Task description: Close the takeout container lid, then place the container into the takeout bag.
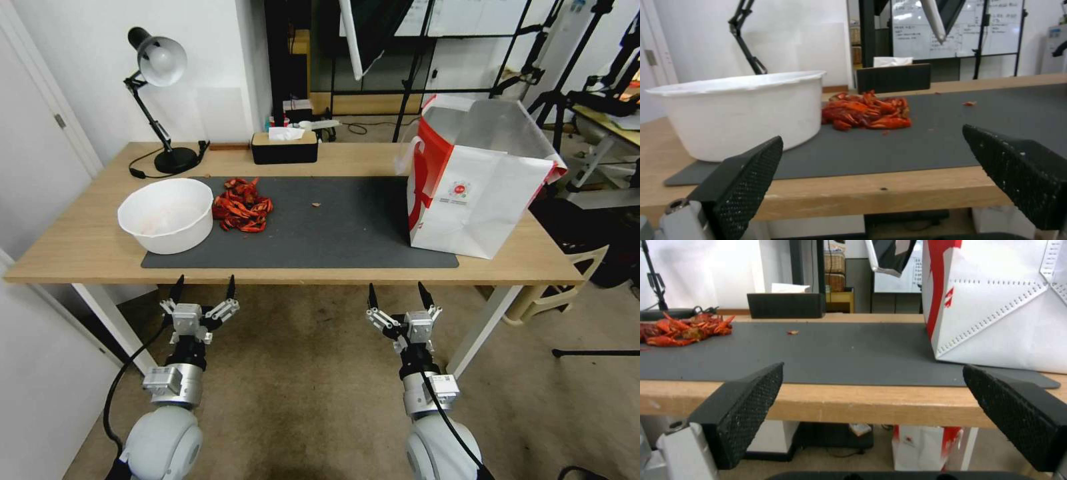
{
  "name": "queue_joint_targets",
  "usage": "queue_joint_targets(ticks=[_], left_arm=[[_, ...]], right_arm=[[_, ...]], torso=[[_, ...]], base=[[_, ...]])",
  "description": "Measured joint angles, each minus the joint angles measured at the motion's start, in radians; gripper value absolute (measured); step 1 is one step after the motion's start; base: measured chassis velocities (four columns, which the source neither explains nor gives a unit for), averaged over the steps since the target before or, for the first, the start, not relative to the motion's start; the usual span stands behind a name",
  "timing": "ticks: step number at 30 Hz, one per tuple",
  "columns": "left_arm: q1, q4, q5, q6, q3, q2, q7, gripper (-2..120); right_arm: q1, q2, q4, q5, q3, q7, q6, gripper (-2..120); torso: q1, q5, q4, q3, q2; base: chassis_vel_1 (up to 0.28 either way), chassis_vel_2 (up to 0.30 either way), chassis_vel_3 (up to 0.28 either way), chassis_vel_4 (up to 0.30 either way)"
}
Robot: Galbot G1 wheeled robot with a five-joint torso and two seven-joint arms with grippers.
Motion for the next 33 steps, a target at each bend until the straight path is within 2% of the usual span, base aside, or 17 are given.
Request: queue_joint_targets(ticks=[4,33], left_arm=[[0.003,-0.006,0.0,0.013,0.003,-0.008,0.02,100],[-0.003,-0.004,-0.002,0.015,0.007,-0.006,0.022,100]], right_arm=[[-0.003,0.001,-0.003,-0.009,0.001,0.0,0.003,100],[-0.002,0.002,-0.004,-0.01,0.001,0.0,0.005,100]], torso=[[0.0,0.0,0.0,0.0,0.0],[0.0,-0.0001,0.0,0.0,0.0]], base=[[0.0,0.0,0.0,0.0],[0.0,0.0,0.0,0.0]])
